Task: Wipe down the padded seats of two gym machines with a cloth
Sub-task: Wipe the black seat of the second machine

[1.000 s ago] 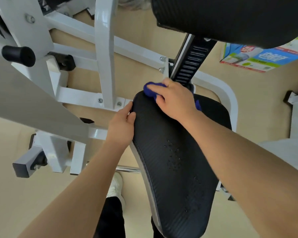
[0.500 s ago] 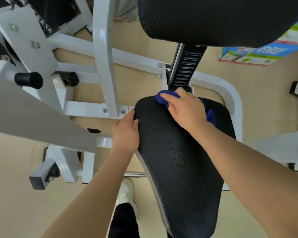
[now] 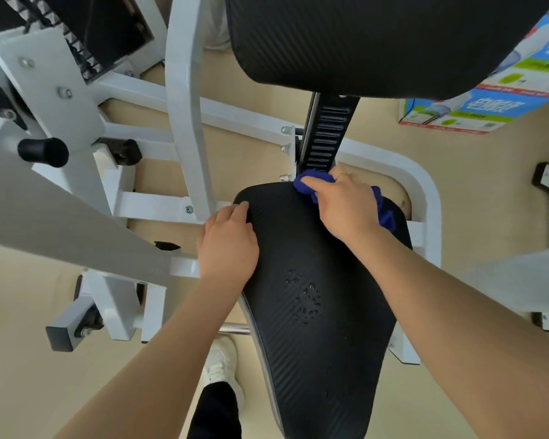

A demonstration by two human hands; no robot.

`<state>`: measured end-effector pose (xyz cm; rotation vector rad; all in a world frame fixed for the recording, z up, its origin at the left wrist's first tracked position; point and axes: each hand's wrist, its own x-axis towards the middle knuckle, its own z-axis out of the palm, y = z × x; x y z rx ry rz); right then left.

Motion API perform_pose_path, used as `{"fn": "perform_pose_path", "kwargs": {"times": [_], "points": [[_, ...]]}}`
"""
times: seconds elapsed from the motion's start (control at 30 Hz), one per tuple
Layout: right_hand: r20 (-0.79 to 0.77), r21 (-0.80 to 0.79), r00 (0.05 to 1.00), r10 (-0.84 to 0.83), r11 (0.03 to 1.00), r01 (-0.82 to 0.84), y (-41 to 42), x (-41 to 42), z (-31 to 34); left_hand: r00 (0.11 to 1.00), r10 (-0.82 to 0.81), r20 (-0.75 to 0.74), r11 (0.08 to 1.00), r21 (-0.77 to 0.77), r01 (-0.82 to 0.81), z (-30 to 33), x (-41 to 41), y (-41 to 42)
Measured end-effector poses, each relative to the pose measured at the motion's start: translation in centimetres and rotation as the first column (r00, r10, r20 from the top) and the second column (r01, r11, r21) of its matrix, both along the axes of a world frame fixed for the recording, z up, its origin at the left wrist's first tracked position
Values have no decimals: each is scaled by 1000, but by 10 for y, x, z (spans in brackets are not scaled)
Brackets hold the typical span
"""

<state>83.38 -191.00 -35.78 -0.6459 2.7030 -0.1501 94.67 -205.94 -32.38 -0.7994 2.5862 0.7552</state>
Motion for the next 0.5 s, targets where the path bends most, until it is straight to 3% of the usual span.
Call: {"fn": "perform_pose_path", "kwargs": {"times": [0.13,0.23,0.4,0.5], "points": [[50,-90,974,222,972,-217,18,40,24,994,-72,79,997,-33,75,3,-4,10],[84,-70,958,275,961,-269,28,28,21,987,-74,145,997,14,73,3,-4,18],[-22,-8,999,32,999,-32,13,-2,-3,980,-84,180,992,112,64,9,-8,12],[-4,-9,1000,28,1000,-28,8,20,9,977,-116,180,988,122,95,8,-3,12]]}}
